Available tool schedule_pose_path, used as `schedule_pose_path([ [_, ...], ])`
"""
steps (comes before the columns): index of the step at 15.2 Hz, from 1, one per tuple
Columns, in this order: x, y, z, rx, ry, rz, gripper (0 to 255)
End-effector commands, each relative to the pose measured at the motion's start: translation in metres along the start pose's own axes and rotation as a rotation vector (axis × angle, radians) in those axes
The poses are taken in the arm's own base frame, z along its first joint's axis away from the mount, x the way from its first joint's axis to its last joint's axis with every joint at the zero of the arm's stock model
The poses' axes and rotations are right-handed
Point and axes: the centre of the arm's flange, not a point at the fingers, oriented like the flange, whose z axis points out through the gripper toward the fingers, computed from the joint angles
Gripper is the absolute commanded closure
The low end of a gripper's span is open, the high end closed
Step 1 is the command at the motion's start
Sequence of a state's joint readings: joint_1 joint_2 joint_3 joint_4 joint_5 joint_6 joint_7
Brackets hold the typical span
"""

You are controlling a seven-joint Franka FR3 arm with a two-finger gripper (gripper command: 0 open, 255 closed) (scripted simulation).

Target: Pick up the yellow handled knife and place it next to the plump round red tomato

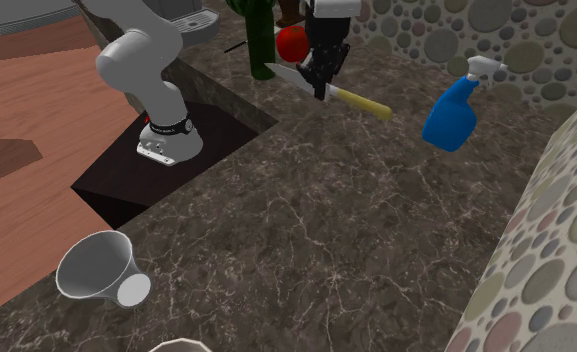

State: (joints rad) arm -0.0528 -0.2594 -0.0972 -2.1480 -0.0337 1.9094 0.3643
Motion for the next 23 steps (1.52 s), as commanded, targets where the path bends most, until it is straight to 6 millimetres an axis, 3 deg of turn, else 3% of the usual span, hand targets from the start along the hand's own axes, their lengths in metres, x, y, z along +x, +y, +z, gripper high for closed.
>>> schedule_pose_path([
  [1, -0.025, -0.009, 0.000, 0.000, 0.000, 0.001, 255],
  [23, -0.293, -0.119, -0.006, 0.000, 0.000, 0.001, 255],
])
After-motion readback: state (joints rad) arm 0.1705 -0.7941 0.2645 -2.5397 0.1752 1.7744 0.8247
